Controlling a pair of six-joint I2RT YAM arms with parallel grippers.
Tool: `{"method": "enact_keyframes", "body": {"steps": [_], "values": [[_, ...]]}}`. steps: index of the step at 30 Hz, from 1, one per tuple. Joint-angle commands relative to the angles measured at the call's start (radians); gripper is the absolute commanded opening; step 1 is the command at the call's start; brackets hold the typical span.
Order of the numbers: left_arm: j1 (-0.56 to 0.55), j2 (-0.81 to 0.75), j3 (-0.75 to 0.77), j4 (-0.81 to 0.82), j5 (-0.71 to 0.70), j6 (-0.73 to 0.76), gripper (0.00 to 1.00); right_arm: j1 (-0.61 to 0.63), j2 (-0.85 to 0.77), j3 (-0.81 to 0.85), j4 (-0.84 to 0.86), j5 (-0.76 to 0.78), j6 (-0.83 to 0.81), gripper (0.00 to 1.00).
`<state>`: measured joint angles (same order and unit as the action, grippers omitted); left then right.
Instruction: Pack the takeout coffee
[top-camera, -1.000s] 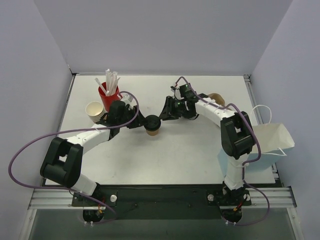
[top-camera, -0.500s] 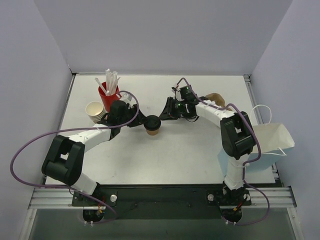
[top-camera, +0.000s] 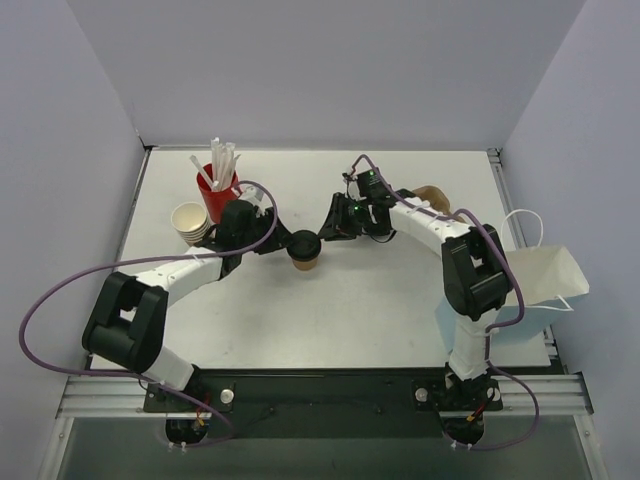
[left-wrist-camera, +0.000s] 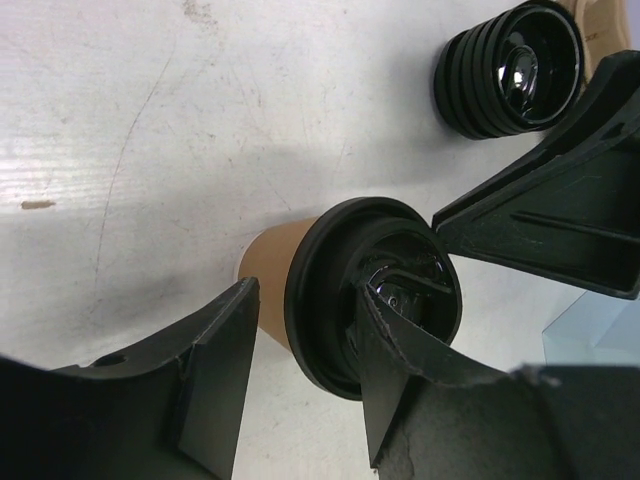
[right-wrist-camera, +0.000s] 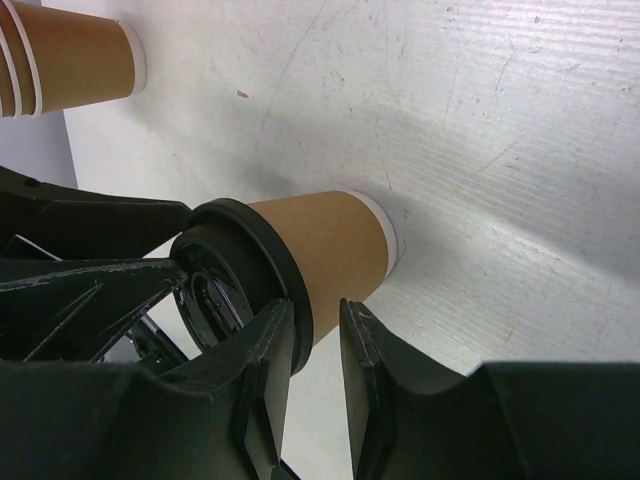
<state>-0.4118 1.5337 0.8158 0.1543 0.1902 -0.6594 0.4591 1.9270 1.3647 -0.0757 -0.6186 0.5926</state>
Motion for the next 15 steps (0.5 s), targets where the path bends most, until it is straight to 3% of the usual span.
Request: {"method": "enact_keyframes", "body": {"steps": [1, 7, 15], "values": [[0.016, -0.001, 0.084, -0.329, -0.072, 0.104, 0.52, -0.008, -0.005, 0.115, -0.16, 0.06, -0.042, 0.27], [0.042, -0.023, 0.268, -0.447, -0.051, 0.15, 0.56, -0.017, -0.055, 0.146, -0.226, 0.092, -0.057, 0.36], [0.061, -0.018, 0.232, -0.379, 0.061, 0.165, 0.55, 0.049, -0.073, 0.16, -0.245, 0.108, -0.082, 0.61]]}}
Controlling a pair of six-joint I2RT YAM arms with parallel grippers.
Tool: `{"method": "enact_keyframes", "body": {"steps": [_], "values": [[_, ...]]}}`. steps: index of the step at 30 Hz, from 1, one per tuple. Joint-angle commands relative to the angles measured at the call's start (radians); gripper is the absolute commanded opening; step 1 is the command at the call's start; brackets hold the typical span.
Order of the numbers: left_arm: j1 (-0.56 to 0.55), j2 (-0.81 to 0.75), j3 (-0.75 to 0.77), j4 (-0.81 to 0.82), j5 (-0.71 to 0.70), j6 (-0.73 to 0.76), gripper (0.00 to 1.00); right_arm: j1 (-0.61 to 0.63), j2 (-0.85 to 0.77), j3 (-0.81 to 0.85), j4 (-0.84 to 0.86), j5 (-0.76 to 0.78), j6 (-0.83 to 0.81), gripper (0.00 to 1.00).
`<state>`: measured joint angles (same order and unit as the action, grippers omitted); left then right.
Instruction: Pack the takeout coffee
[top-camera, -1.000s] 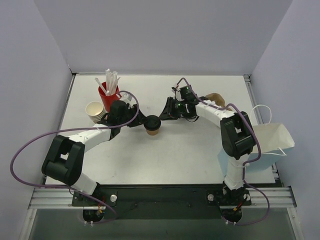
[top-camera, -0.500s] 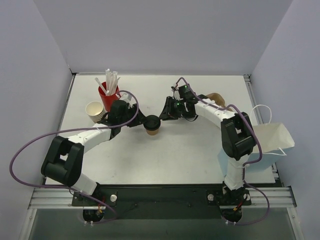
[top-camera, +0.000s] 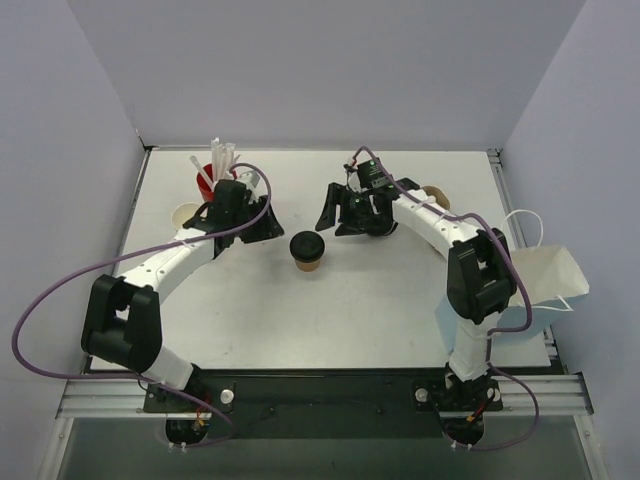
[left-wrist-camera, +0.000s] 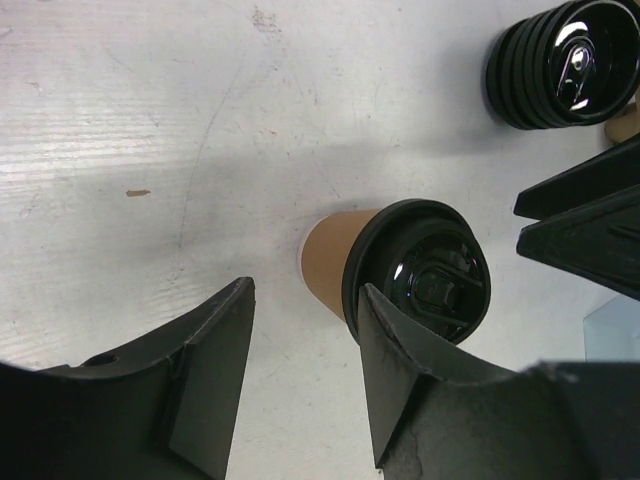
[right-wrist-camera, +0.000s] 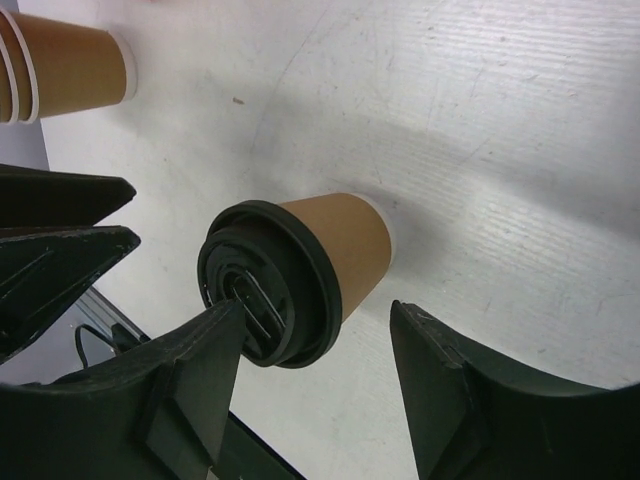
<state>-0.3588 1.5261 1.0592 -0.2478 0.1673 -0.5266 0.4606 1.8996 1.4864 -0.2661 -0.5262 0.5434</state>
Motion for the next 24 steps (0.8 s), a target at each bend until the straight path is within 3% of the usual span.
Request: {"method": "enact_keyframes", "body": {"steps": [1, 10, 19, 24], "values": [[0.007, 0.003, -0.019, 0.039, 0.104, 0.031, 0.55, 0.053, -0.037, 0.04, -0.058, 0.017, -0.037, 0.62], [0.006, 0.04, -0.111, 0.171, 0.195, 0.013, 0.54, 0.078, 0.047, 0.071, -0.085, 0.0, -0.092, 0.62], [0.004, 0.085, -0.157, 0.211, 0.141, -0.018, 0.54, 0.082, 0.102, 0.025, -0.082, 0.032, -0.111, 0.4], [0.006, 0.019, -0.188, 0.194, 0.074, -0.041, 0.54, 0.079, 0.095, -0.017, -0.078, 0.06, -0.122, 0.36]]}}
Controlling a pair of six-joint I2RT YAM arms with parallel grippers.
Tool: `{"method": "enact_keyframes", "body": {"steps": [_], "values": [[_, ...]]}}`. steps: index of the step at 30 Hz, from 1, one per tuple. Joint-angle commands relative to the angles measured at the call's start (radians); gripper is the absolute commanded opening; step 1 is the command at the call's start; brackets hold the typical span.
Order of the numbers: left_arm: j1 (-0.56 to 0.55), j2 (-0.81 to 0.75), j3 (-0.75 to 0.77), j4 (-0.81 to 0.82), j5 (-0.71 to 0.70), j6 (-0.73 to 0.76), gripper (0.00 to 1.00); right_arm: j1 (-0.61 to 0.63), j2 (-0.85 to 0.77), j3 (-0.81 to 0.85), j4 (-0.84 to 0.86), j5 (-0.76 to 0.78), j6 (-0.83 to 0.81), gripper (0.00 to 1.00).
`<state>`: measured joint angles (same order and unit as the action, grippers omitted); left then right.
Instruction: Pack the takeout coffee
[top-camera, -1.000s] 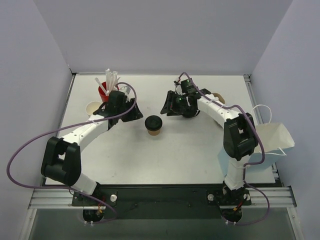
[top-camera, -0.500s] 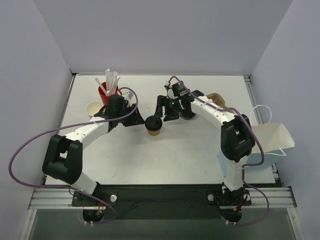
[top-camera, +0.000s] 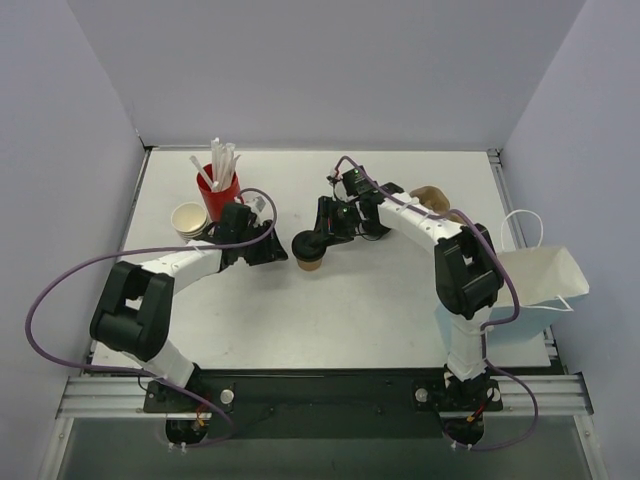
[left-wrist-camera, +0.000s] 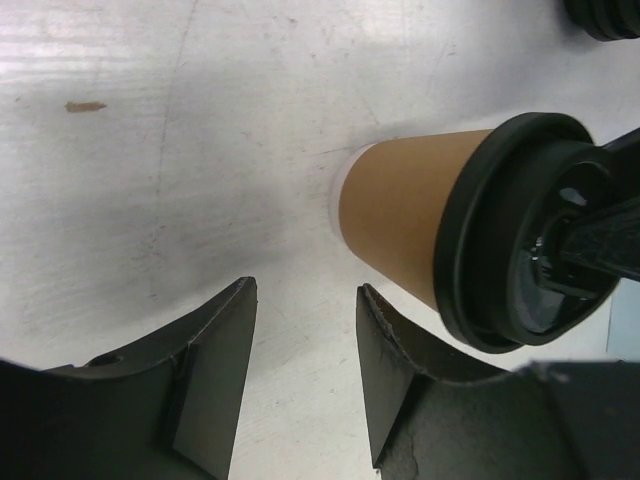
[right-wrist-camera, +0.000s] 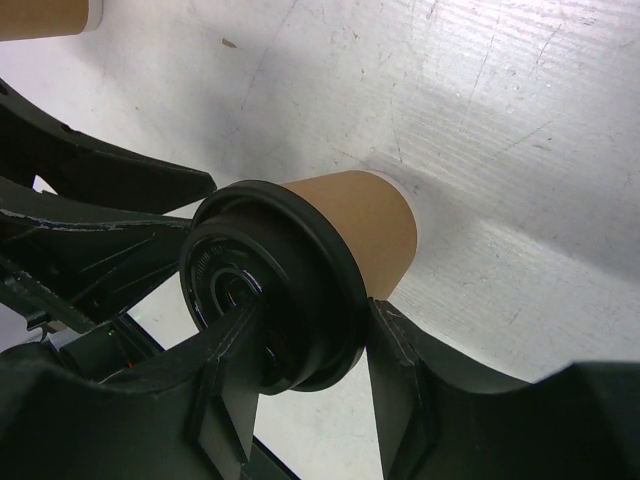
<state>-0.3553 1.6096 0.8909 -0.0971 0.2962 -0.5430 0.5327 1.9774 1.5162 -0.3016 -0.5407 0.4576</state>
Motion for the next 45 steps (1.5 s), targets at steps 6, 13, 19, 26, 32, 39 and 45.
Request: {"method": "enact_keyframes", "body": {"steps": [6, 13, 19, 26, 32, 39, 45], "values": [[0.006, -0.128, 0.016, 0.063, -0.026, -0.017, 0.54, 0.006, 0.012, -0.057, -0.042, 0.073, -0.043, 0.35], [0.006, -0.102, 0.01, 0.138, 0.05, -0.025, 0.54, 0.003, 0.001, -0.062, -0.041, 0.074, -0.042, 0.35], [0.004, -0.067, -0.007, 0.177, 0.063, -0.032, 0.54, 0.001, 0.0, -0.063, -0.041, 0.071, -0.04, 0.35], [0.004, -0.01, -0.03, 0.201, 0.054, -0.048, 0.54, 0.001, 0.005, -0.079, -0.027, 0.064, -0.036, 0.35], [-0.036, 0.027, -0.035, 0.045, -0.133, -0.043, 0.51, -0.01, 0.003, -0.122, -0.011, 0.088, -0.022, 0.34], [-0.065, 0.007, -0.148, 0.062, -0.24, -0.081, 0.51, -0.013, -0.005, -0.22, 0.055, 0.107, 0.0, 0.33], [-0.051, -0.103, 0.031, -0.079, -0.168, -0.048, 0.52, -0.02, -0.032, -0.102, 0.01, 0.055, 0.032, 0.33]]}}
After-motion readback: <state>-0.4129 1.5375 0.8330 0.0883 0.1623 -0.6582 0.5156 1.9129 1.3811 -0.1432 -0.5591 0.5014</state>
